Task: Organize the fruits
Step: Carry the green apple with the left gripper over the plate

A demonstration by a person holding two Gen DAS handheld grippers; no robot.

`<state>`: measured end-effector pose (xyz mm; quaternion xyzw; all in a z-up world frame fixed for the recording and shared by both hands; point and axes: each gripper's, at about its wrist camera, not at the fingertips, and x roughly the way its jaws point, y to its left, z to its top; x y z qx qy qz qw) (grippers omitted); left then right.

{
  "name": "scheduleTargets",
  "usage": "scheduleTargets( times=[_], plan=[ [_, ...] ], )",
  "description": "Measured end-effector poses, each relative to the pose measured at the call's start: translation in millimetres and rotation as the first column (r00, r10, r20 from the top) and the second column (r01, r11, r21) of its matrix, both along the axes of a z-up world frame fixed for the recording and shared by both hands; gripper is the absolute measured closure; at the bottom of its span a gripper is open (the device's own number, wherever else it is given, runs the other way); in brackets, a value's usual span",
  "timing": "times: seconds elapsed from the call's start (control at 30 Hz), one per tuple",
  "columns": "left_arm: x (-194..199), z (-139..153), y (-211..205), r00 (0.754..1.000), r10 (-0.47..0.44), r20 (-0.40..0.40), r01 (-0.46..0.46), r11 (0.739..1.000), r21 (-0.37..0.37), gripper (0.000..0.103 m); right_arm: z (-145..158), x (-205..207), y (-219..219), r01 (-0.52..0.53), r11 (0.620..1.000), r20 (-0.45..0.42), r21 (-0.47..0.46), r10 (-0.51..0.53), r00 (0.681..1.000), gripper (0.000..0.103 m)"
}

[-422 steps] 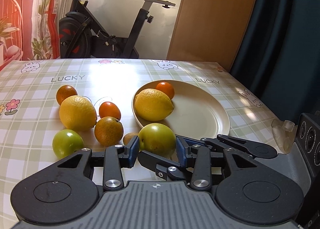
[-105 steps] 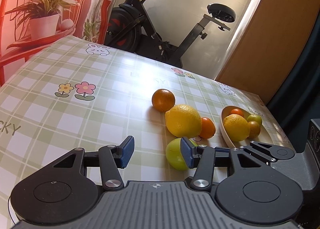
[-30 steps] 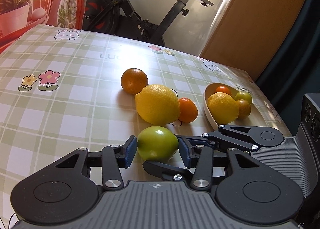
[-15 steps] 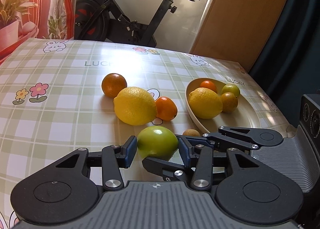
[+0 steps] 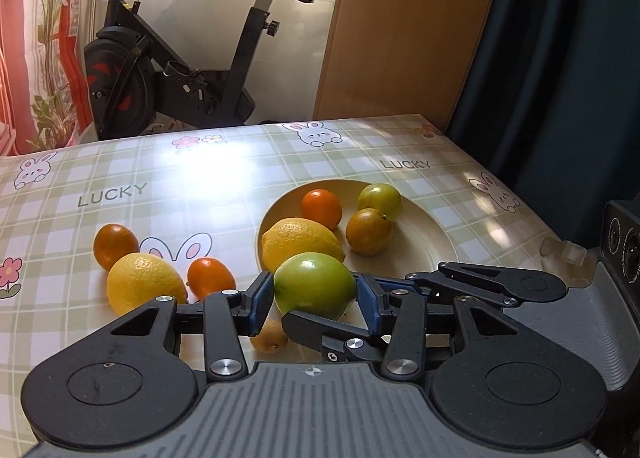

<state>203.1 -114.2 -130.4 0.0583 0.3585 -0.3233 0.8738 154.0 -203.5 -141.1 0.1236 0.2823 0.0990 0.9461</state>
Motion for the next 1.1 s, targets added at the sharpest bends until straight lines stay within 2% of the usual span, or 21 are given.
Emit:
scheduleTargets(
  times=[0.2,0.37,0.53,0.6,0.73,0.87,1.1],
  plan=[
    [1.6,-1.8,-51.8,0.997,-0.081,0.007,0.08,0.996,0.023,0.054,0.2,-14.3,-40.9,0.107,0.994,0.015,0.014,-0.107,0.994,0.055],
    [7.9,-8.0,-91.6,0.989,-0.145,-0.002,0.145,0.989,0.014,0.053,-2.6,-23.4,-74.0,0.187,0.982,0.023,0.002,-0.187,0.982,0.055],
    [17.6,-22.2,-120.3,0.986,-0.164,-0.031,0.164,0.986,0.019,0.055,-7.7,-28.5,-101.7,0.242,0.97,0.03,-0.028,-0.241,0.97,0.055],
    [21.0,-25.2,-126.5,0.985,-0.169,-0.047,0.169,0.986,0.001,0.063,-10.4,-29.4,-107.1,0.248,0.967,0.047,-0.062,-0.245,0.968,0.056],
    [26.6,-31.8,-136.4,0.987,-0.152,-0.052,0.154,0.987,0.037,0.062,-15.7,-24.4,-116.2,0.248,0.963,0.061,-0.102,-0.243,0.968,0.056],
    [27.4,-33.5,-135.4,0.985,-0.16,-0.067,0.162,0.986,0.028,0.059,-25.0,-17.3,-118.1,0.244,0.961,0.043,-0.131,-0.24,0.97,0.058],
    [31.6,-35.1,-139.4,0.984,-0.163,-0.066,0.165,0.986,0.034,0.057,-33.2,-20.3,-122.3,0.255,0.961,0.061,-0.105,-0.249,0.967,0.057]
  ],
)
